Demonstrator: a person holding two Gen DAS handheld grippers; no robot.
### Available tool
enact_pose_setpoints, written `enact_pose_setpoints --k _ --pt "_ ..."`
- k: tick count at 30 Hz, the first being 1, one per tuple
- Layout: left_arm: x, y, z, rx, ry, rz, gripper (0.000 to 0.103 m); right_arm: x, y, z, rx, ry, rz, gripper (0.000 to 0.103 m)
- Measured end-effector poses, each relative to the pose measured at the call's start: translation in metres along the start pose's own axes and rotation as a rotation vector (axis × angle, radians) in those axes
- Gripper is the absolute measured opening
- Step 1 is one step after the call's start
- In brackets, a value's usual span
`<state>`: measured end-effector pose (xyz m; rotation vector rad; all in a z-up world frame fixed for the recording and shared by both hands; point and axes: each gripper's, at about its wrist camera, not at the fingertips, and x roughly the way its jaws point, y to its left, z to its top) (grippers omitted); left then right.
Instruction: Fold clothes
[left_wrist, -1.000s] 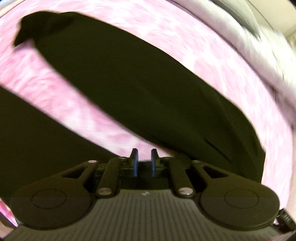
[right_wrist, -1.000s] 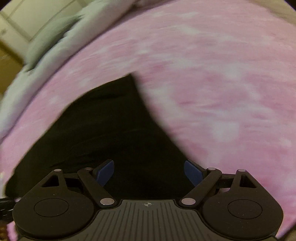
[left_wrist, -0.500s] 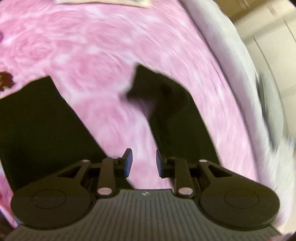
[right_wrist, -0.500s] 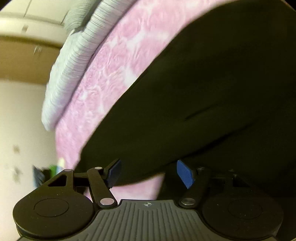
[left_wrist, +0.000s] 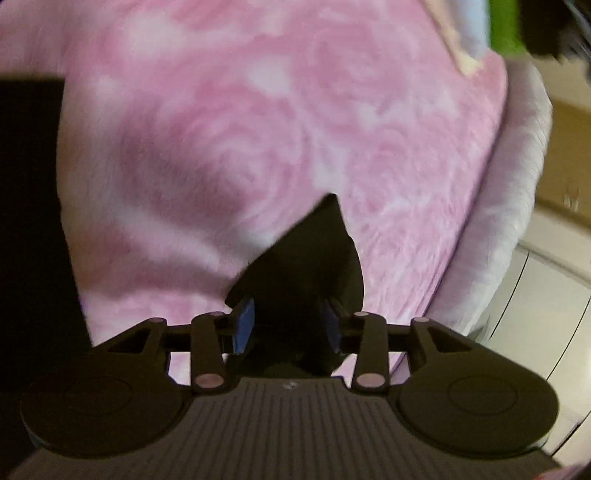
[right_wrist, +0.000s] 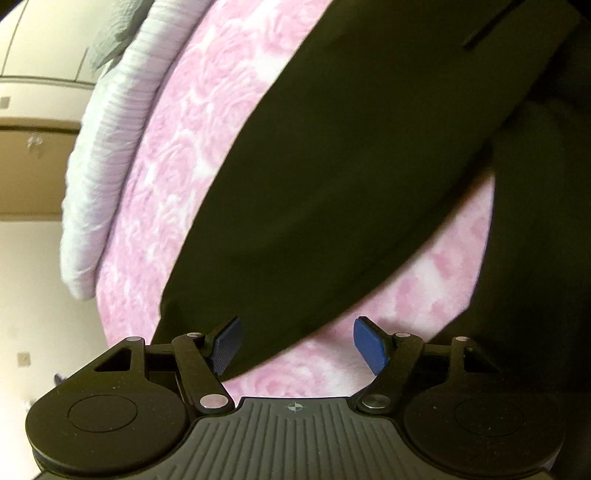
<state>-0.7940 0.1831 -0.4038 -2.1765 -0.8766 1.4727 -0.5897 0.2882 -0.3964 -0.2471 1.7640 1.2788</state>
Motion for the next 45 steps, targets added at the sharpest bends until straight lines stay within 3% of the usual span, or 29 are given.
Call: enact_pose_setpoints --k 4,9,17,25,26,27,28,30,34,36,37,39,43,45 --pt "0.003 0.007 -0.002 -0.125 0.054 -0.006 0.036 0.002 0.001 -0.002 0.021 -0.029 -0.037 0.071" --pt "-0.004 0.004 -0.002 -0.104 -0.007 -0.016 0.04 0.011 0.011 0.0 0.011 -0.048 -0.055 0.071" --pt "0.014 0.024 -0.01 -0.261 0.076 -0.025 0.04 0.023 0.02 0.001 0.02 -0.046 -0.074 0.071" --pt "0.023 0.019 -0.004 -0.22 0.005 -0.039 0.039 0.029 0.028 0.005 0.016 -0.044 -0.086 0.071" --pt "0.026 0.015 -0.003 -0.203 0.0 -0.047 0.034 0.03 0.028 0.005 0.012 -0.043 -0.087 0.071" --pt "0.028 0.01 -0.002 -0.169 -0.008 -0.058 0.02 0.029 0.027 0.004 0.006 -0.041 -0.09 0.071" --pt "0.028 -0.001 -0.001 -0.095 -0.017 -0.075 0.014 0.028 0.026 0.003 0.001 -0.04 -0.092 0.071" --pt "0.024 -0.038 0.002 0.181 -0.023 -0.093 0.009 0.025 0.024 0.001 -0.007 -0.04 -0.094 0.071" --pt "-0.009 -0.13 -0.013 0.962 -0.128 -0.133 0.008 0.025 0.027 0.0 -0.022 -0.039 -0.094 0.071" --pt "-0.013 -0.145 -0.016 1.215 -0.133 -0.075 0.01 0.027 0.03 -0.002 -0.03 -0.033 -0.083 0.071" --pt "-0.008 -0.145 -0.012 1.269 -0.128 -0.015 0.011 0.029 0.031 -0.003 -0.036 -0.027 -0.079 0.071" --pt "0.009 -0.132 0.007 1.242 -0.138 0.062 0.02 0.031 0.032 -0.007 -0.049 -0.014 -0.072 0.071" --pt "0.04 -0.106 0.041 1.191 -0.159 0.209 0.02 0.031 0.037 -0.016 -0.103 0.01 -0.067 0.071" --pt "0.036 -0.108 0.031 1.227 -0.209 0.244 0.02 0.027 0.04 -0.022 -0.149 0.02 -0.069 0.071"
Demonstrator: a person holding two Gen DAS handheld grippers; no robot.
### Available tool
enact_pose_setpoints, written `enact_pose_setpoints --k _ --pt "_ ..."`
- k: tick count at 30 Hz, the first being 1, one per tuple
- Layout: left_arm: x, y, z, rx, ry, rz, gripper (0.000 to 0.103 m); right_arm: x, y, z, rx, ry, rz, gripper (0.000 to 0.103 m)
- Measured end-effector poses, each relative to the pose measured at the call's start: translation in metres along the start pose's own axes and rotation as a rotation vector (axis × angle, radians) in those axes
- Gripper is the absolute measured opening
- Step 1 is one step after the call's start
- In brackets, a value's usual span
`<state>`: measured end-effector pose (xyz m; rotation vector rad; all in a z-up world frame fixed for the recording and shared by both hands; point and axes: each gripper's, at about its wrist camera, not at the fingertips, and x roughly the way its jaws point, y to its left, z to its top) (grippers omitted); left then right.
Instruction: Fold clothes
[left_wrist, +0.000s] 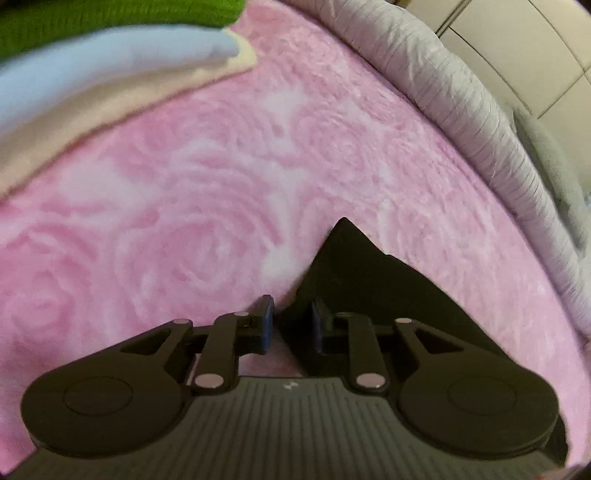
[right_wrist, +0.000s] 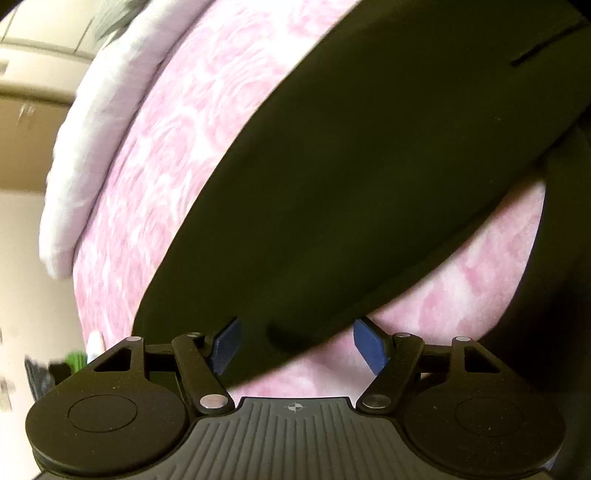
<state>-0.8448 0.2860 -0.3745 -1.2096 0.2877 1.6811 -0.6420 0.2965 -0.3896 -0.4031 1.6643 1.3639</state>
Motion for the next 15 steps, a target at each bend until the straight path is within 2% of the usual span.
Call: enact_pose_setpoints --k 3,5,10,12,15 --pt "-0.026 -0.006 -0.004 0.01 -0.092 0.17 0.017 -0.016 0.005 -0.009 -0.117 -0.012 -0.035 0.071" --pt "-0.042 -0.011 -0.011 0.033 -0.126 0.242 0.017 -0.031 0.002 -0.013 -0.184 -0.045 -0.075 0.071" --pt "-0.075 -0.042 -0.055 0.141 -0.011 0.127 0.017 -0.073 -0.014 -0.02 -0.343 -0.142 -0.194 0.071" --pt "-0.087 -0.063 -0.093 0.188 0.055 0.053 0.017 -0.093 -0.031 -0.021 -0.384 -0.191 -0.25 0.071" --pt "-0.107 -0.083 -0.147 0.207 0.086 -0.022 0.018 -0.122 -0.07 -0.017 -0.392 -0.261 -0.311 0.071"
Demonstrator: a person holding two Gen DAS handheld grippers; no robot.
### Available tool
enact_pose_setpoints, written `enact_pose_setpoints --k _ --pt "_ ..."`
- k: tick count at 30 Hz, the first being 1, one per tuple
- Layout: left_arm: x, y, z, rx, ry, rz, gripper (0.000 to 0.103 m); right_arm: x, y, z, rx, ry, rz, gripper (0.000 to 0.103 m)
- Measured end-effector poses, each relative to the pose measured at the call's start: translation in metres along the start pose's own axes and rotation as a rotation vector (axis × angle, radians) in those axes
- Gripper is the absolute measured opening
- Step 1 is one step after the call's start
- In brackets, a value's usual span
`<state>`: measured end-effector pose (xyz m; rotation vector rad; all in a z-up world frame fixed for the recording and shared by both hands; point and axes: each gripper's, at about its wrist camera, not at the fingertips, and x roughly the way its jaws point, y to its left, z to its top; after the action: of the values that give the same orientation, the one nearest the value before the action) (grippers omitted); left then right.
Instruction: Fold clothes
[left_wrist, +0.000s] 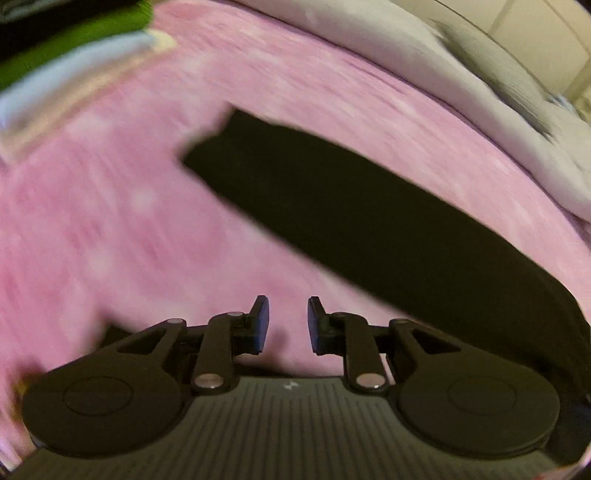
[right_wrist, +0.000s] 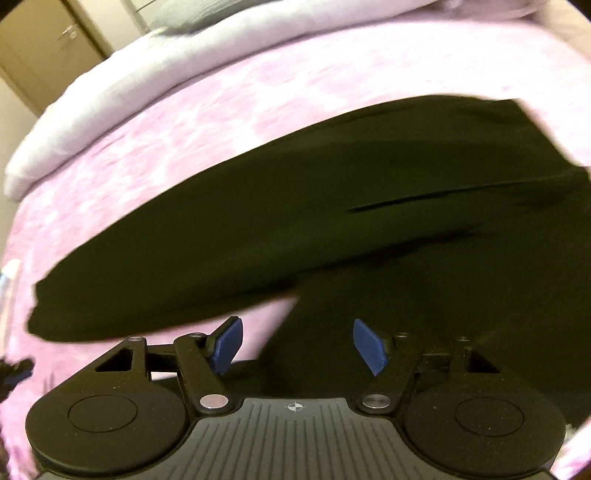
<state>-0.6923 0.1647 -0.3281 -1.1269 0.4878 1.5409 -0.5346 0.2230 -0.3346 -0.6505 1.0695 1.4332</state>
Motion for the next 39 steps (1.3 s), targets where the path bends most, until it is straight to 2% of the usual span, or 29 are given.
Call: enact_pose_setpoints --k 4,7,10,13,17,20,25,30,33,35,37,39 --pt "-0.023 -0.012 -0.051 -0.07 -0.025 0.056 0.017 -0.014 -0.072 -0.013 0.028 -0.055 -0.061 0.071" --pt "-0.043 -0.014 -0.076 -0.143 -0.034 0.092 0.017 -0.028 -0.136 -0.024 0.12 -0.075 -0.069 0.071" --pt "-0.055 -0.028 -0.089 -0.147 -0.061 0.083 0.019 -0.041 -0.19 -0.032 0.238 -0.081 -0.05 0.071" --pt "-0.062 -0.05 -0.102 -0.122 -0.088 0.052 0.021 -0.05 -0.21 -0.032 0.304 -0.096 -0.002 0.071" --pt "-0.044 -0.068 -0.11 -0.093 -0.086 -0.011 0.021 -0.051 -0.208 -0.036 0.269 -0.111 0.03 0.071" --pt "-0.037 -0.062 -0.111 -0.052 -0.12 -0.014 0.021 -0.049 -0.224 -0.042 0.266 -0.175 0.043 0.071" --pt "-0.044 -0.028 -0.12 -0.044 -0.207 0.007 0.021 -0.046 -0.255 -0.063 0.341 -0.299 0.096 0.071" --pt "-0.067 0.037 -0.144 -0.122 -0.314 0.061 0.024 -0.049 -0.266 -0.089 0.334 -0.398 0.159 0.071" --pt "-0.078 0.075 -0.153 -0.264 -0.318 0.086 0.026 -0.058 -0.265 -0.108 0.339 -0.431 0.169 0.071" --pt "-0.086 0.1 -0.156 -0.375 -0.309 0.094 0.028 -0.066 -0.265 -0.118 0.409 -0.386 0.15 0.071" --pt "-0.087 0.118 -0.157 -0.448 -0.331 0.027 0.033 -0.071 -0.272 -0.123 0.445 -0.371 0.185 0.071" --pt "-0.083 0.128 -0.157 -0.52 -0.341 0.007 0.034 -0.072 -0.282 -0.124 0.5 -0.368 0.199 0.08"
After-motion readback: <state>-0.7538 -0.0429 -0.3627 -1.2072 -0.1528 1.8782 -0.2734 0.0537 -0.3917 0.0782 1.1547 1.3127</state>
